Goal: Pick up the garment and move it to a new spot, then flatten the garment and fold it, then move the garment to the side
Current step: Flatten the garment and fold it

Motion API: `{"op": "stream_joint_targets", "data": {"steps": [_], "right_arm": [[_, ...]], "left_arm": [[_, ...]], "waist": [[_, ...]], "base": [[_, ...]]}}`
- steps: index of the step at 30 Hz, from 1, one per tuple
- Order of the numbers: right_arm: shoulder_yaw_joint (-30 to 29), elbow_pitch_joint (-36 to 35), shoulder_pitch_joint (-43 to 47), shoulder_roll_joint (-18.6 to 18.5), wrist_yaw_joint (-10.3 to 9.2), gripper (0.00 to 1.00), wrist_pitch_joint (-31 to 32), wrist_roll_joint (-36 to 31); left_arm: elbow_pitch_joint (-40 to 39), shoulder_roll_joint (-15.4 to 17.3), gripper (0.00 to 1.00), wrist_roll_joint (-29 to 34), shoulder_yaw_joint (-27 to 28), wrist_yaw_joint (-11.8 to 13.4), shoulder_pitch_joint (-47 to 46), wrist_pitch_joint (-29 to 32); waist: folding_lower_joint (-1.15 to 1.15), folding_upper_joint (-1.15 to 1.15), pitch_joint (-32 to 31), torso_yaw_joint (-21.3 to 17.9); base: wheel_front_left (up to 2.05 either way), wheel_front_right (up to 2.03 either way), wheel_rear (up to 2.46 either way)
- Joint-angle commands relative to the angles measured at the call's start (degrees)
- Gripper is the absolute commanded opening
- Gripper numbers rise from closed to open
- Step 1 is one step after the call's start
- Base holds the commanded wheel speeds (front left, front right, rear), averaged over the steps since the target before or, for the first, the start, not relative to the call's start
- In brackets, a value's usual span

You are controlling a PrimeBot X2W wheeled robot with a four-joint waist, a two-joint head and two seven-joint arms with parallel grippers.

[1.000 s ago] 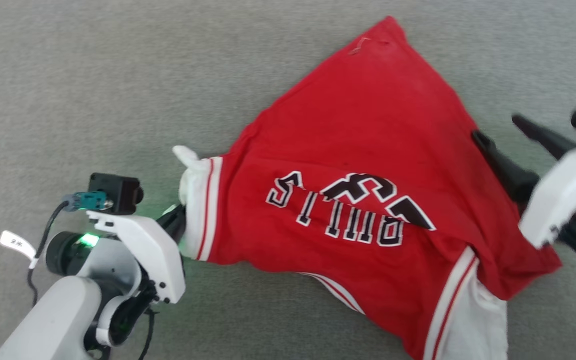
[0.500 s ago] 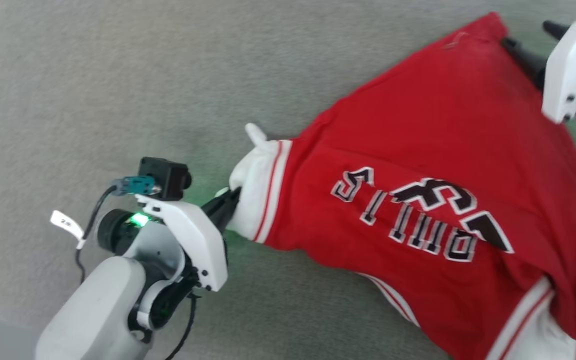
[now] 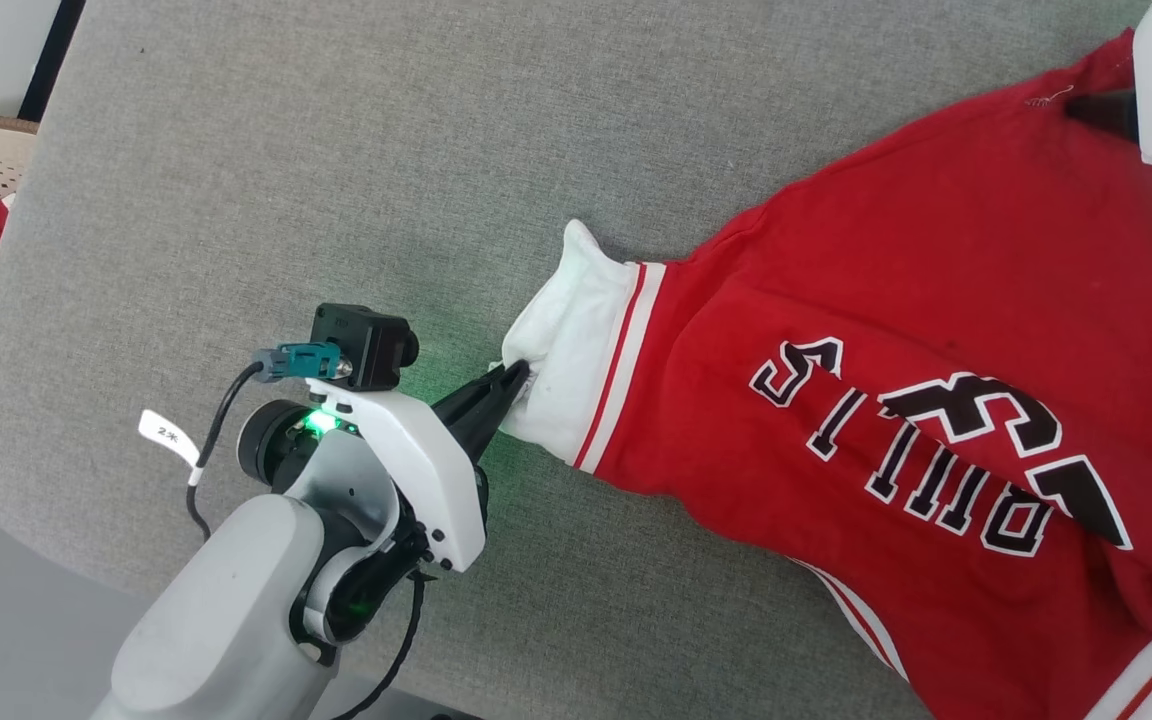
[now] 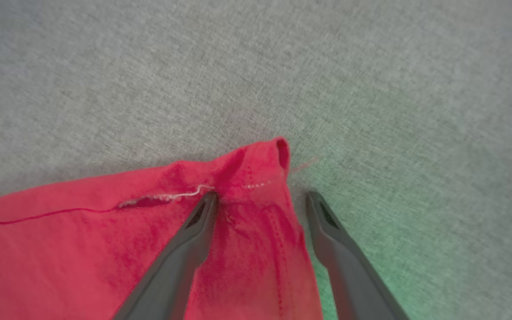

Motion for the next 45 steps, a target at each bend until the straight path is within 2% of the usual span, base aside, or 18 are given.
{"op": "stream_joint_targets", "data": {"steps": [1, 2, 11, 20, 25, 30, 38, 45], "right_arm": [[3.32, 4.80, 8.10, 1.86, 0.04, 0.34, 4.51, 0.78], [3.39, 5.09, 7.91, 1.89, 0.07, 0.00, 5.15, 1.04], [3.15, 0.03, 2.26, -0.94, 0.01, 0.00, 0.75, 2.48], [1.92, -7.19, -0.02, -2.83, 0.01, 0.00, -3.22, 5.63], [0.60, -11.02, -0.29, -4.67, 0.01, 0.00, -4.97, 6.73], [-1.77, -14.44, -0.97, -5.44, 0.01, 0.00, -6.98, 7.76], [-4.90, -17.70, -2.49, -4.57, 0.01, 0.00, -7.26, 6.56], [-7.57, -19.76, -4.27, -2.57, 0.01, 0.00, -8.79, 4.86]], "left_arm": [[1.25, 0.23, 0.00, 0.02, -0.18, 0.11, 0.07, 0.01], [1.52, 0.20, 0.00, -0.12, -0.10, 0.09, -0.01, -0.10], [1.33, 3.00, 0.00, 0.95, 1.56, 0.85, -3.21, 1.15], [-0.24, 9.04, 0.00, 1.54, 4.43, 1.87, -11.42, 7.27], [1.25, 11.88, 0.00, 1.70, 5.96, 1.18, -19.66, 12.20], [4.28, 13.72, 0.00, 2.85, 6.69, -0.74, -28.72, 14.88], [11.95, 14.22, 0.00, 4.88, 7.08, -3.03, -41.56, 16.77], [19.14, 12.49, 0.00, 5.80, 6.26, -4.81, -50.53, 16.58]], "waist": [[0.00, -0.01, 0.03, 0.02], [0.00, -0.01, -0.02, -0.02], [0.00, -0.01, -2.30, -3.58], [0.00, -0.01, -5.83, -8.68], [0.00, -0.01, -7.93, -11.37], [0.00, -0.01, -9.59, -14.03], [0.00, -0.01, -12.07, -17.86], [0.00, -0.01, -13.60, -20.23]], "base": [[0.00, 0.00, 0.00], [0.00, 0.00, 0.00], [0.00, 0.00, 0.00], [0.00, 0.00, 0.00], [0.00, 0.00, 0.00], [0.00, 0.00, 0.00], [0.00, 0.00, 0.00], [0.00, 0.00, 0.00]]}}
